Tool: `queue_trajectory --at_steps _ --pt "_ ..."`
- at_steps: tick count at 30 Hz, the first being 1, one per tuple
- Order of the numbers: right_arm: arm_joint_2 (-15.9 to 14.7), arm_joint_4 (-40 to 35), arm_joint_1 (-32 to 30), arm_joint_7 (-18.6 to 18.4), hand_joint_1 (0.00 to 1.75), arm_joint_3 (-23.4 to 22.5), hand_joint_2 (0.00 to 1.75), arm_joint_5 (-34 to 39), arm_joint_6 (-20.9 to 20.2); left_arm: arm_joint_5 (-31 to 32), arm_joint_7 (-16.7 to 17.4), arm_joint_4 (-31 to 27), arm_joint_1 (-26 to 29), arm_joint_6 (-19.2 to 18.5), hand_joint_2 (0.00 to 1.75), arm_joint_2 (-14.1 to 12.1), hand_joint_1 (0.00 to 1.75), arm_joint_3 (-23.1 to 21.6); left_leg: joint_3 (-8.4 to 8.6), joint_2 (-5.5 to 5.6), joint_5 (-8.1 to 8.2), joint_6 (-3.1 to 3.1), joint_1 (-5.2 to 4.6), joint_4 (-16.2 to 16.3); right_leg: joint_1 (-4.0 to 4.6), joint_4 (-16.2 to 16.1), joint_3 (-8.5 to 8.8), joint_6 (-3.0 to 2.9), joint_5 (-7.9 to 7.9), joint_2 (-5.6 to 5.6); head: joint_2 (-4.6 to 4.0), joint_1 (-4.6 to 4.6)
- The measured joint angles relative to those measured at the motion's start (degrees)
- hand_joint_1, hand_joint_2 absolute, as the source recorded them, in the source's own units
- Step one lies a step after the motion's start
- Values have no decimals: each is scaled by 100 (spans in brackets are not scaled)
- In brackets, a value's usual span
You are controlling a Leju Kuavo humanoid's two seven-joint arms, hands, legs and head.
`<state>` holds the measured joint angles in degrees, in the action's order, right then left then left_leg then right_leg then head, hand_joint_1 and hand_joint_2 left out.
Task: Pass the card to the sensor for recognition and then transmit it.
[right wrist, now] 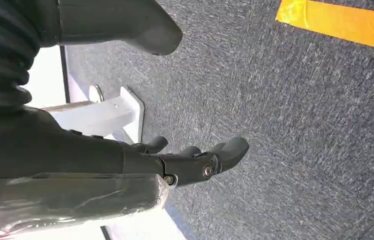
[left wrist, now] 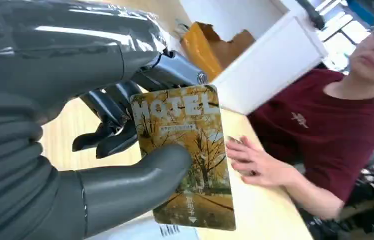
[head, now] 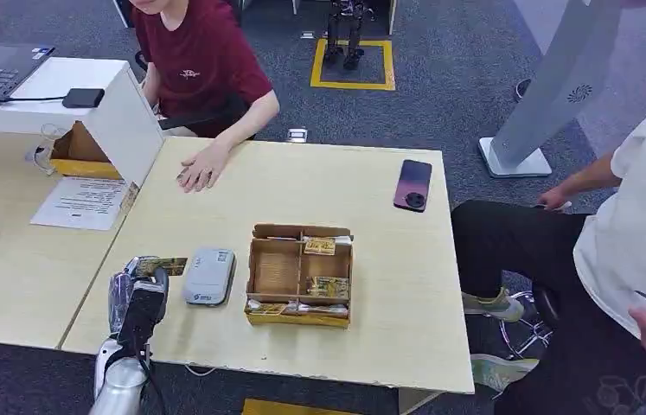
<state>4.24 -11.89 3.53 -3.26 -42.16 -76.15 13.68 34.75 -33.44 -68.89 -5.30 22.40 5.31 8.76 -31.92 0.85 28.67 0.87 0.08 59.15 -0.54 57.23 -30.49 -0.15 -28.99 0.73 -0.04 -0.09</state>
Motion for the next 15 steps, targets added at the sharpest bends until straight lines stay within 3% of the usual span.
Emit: queue_trajectory --at_steps 9,15 --pt "2 0 -3 0 0 -68 175 -2 2 -98 52 -190 81 -126 175 -9 175 -144 1 0 0 0 0 0 0 0 0 0 0 0 0 0" --pt "4 0 -1 4 0 -122 175 -33 13 -66 363 -315 177 -386 175 -11 175 -441 0 0 0 0 0 0 0 0 0 0 0 0 0 0"
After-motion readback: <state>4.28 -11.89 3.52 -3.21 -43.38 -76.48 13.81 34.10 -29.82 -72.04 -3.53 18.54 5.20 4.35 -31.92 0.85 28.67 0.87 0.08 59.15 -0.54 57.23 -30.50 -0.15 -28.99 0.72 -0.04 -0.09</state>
